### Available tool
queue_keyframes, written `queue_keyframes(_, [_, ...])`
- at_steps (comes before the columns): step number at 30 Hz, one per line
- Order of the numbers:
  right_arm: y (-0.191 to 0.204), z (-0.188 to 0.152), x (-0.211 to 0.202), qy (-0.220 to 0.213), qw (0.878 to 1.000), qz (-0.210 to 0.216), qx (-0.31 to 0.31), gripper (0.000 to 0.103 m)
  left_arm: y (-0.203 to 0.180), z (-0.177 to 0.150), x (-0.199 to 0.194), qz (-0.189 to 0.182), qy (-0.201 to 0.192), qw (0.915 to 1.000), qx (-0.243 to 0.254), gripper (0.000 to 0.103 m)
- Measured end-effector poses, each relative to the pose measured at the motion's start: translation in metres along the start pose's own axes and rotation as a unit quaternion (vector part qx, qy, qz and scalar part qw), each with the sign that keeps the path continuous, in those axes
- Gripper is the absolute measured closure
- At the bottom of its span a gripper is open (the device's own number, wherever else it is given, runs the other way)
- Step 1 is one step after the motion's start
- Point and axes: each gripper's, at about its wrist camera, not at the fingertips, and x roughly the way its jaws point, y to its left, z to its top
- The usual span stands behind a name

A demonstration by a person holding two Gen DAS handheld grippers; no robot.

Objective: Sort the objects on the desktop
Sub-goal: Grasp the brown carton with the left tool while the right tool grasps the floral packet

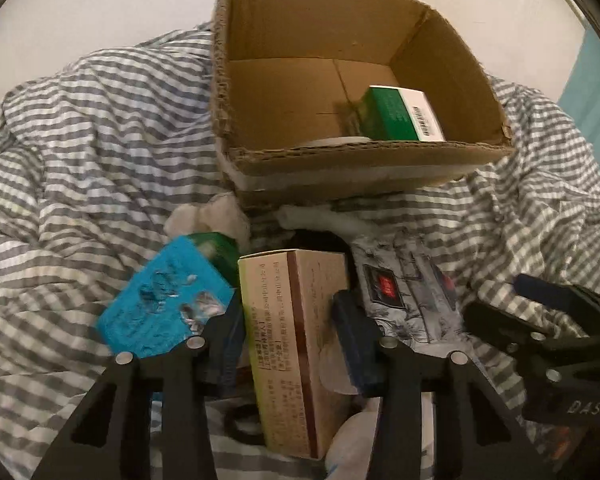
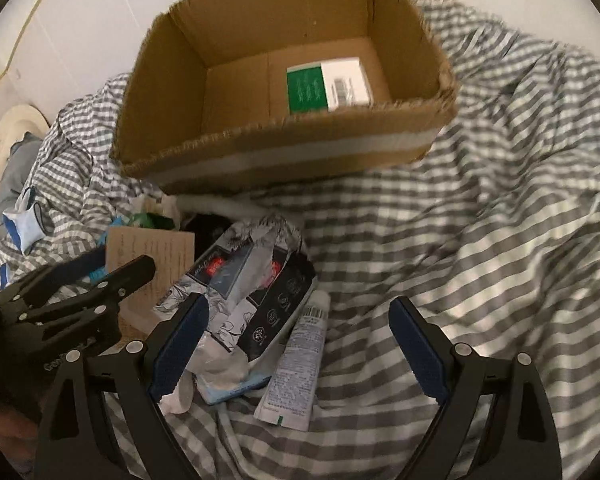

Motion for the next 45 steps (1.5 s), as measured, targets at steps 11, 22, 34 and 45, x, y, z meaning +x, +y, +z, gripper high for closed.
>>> queue_keyframes(11, [0.020, 0.012, 0.041, 0.038, 0.997, 0.061, 0.004, 0.011, 0.024, 0.025, -0.033, -0.011, -0.043, 0.9986, -0.030, 0.066])
queue_keyframes(22, [0.021, -0.003, 0.059, 0.081, 0.996, 0.046, 0.008, 0.049, 0.030, 0.021, -0.033, -0.003, -0.040, 0.9988, -0.028, 0.066])
queue_keyframes(34, [0.007, -0.001, -0.022, -0.013, 1.000, 0.025, 0.012, 0.071, 0.018, 0.014, -0.067, 0.001, -0.072, 0.9973, -0.019, 0.069])
queue_keyframes(45, [0.009, 0.001, -0.070, -0.063, 0.998, 0.010, -0.003, 0.071, 0.007, 0.009, -0.075, -0.005, -0.083, 0.9965, 0.004, 0.072])
